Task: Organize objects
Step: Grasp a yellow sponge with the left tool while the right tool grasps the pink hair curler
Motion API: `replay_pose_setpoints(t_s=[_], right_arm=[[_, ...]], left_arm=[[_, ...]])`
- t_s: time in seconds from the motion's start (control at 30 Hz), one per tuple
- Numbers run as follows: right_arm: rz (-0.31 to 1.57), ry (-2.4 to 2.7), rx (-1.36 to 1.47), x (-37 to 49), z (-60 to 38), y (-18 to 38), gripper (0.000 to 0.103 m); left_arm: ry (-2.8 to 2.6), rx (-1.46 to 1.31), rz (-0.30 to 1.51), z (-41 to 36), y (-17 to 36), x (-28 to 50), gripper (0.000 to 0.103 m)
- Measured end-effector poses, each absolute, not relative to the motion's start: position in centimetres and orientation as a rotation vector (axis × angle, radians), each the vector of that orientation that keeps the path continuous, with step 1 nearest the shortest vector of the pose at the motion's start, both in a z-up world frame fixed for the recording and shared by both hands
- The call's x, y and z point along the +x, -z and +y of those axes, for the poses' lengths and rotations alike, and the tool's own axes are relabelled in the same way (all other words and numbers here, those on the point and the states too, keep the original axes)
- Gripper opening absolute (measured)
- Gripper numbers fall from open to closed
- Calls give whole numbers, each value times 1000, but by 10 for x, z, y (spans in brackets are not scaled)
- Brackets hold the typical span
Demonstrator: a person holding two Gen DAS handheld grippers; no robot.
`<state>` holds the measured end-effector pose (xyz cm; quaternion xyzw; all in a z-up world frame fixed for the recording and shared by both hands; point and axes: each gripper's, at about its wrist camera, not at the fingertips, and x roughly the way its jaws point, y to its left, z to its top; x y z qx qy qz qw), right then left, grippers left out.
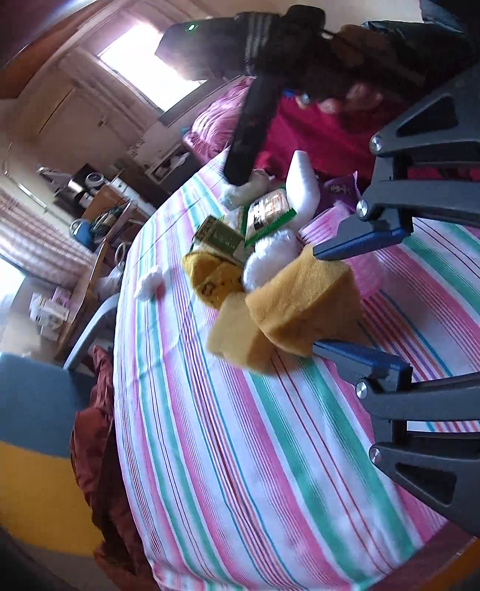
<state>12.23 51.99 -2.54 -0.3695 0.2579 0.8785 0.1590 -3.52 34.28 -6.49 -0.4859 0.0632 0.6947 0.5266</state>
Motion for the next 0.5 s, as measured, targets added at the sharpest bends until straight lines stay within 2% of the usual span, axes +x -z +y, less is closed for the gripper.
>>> replay_pose_setpoints(t_s=[0.1, 0.2, 0.3, 0.33, 0.43, 0.5], right_arm=[[686, -2633, -1211, 106, 494, 31, 102], [556, -2737, -1355, 93, 462, 35, 100], [432, -2712, -1481, 84, 443, 50, 93], [413, -2696, -1504, 82, 441, 54, 88], [394, -2693, -1550, 79, 437, 62, 62], [358, -2693, -1570, 79, 435, 64, 50]], left_arm=[[-1682, -1197, 108, 330, 67, -42, 45], [-1709, -1200, 109, 324, 65, -44, 45], [-1730, -1208, 133, 322, 64, -44, 44], [-1733, -1217, 129, 321, 65, -45, 44], [-1726, -1233, 113, 317, 65, -47, 44], [-1717, -1261, 81, 314, 65, -50, 47]])
